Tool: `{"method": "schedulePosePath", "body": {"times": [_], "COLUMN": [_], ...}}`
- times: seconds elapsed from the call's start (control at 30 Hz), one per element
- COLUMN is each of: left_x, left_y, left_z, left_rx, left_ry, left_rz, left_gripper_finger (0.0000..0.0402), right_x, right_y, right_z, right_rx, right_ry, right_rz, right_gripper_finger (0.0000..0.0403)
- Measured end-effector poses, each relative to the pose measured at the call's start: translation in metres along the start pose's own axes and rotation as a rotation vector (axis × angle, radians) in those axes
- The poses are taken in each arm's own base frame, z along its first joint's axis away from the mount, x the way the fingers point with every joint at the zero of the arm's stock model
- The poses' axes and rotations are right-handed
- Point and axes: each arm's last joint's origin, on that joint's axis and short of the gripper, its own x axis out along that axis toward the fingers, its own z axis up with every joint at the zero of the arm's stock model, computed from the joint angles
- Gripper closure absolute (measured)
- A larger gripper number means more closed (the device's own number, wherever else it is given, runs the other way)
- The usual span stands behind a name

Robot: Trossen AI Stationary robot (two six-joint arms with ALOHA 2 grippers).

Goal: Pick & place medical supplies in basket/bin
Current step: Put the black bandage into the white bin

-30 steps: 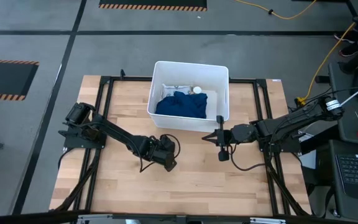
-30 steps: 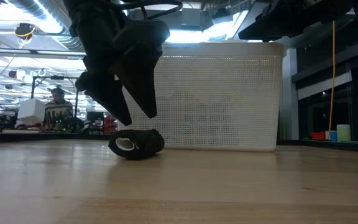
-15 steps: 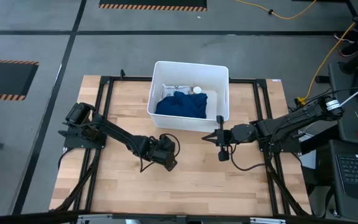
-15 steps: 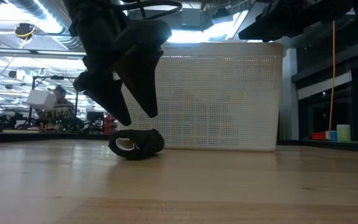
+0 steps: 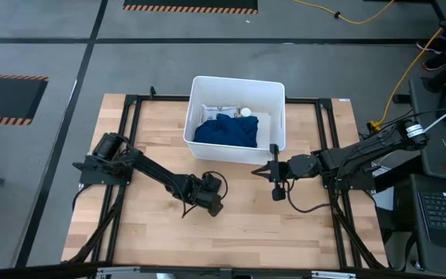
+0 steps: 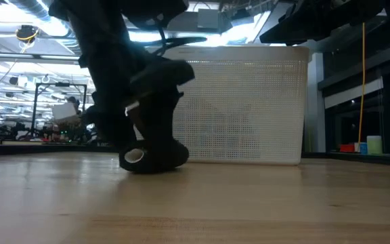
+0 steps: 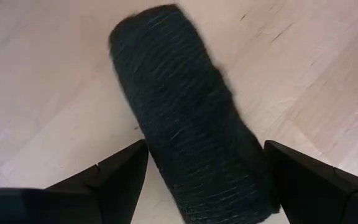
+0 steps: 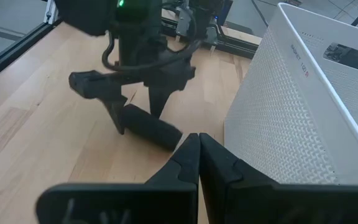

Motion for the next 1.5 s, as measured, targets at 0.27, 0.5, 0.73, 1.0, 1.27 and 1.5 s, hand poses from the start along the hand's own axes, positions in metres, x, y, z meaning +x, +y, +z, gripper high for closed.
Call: {"method": "schedulePosePath", "body": {"times": [0.27, 0.5, 0.73, 1.0, 1.27, 1.5], "left_x": [0.007, 0.006, 0.005, 0.003, -0.005, -0.037], "left_y": [0.000, 0.000, -0.002, -0.009, -0.010, 0.000], "left_z": [-0.003, -0.002, -0.003, -0.001, 0.002, 0.012], "left_rx": [-0.004, 0.017, 0.026, 0.076, 0.144, 0.274], "left_ry": [-0.001, -0.003, -0.007, 0.017, 0.029, -0.073], "left_rz": [0.019, 0.016, 0.017, -0.042, -0.069, -0.003], "left_gripper_finger": [0.0093, 0.0096, 0.0138, 0.0191, 0.0206, 0.0207], "right_x": [0.000, 0.000, 0.000, 0.000, 0.000, 0.000], "right_y": [0.000, 0.000, 0.000, 0.000, 0.000, 0.000], "right_z": [0.000, 0.000, 0.000, 0.000, 0.000, 0.000], "right_rx": [0.000, 0.000, 0.000, 0.000, 0.000, 0.000], "right_ry": [0.000, 0.000, 0.000, 0.000, 0.000, 0.001], "right_rz": [0.000, 0.000, 0.000, 0.000, 0.000, 0.000], "right_gripper_finger": [0.0396, 0.0396, 0.0396, 0.0396, 0.0396, 0.0396]}}
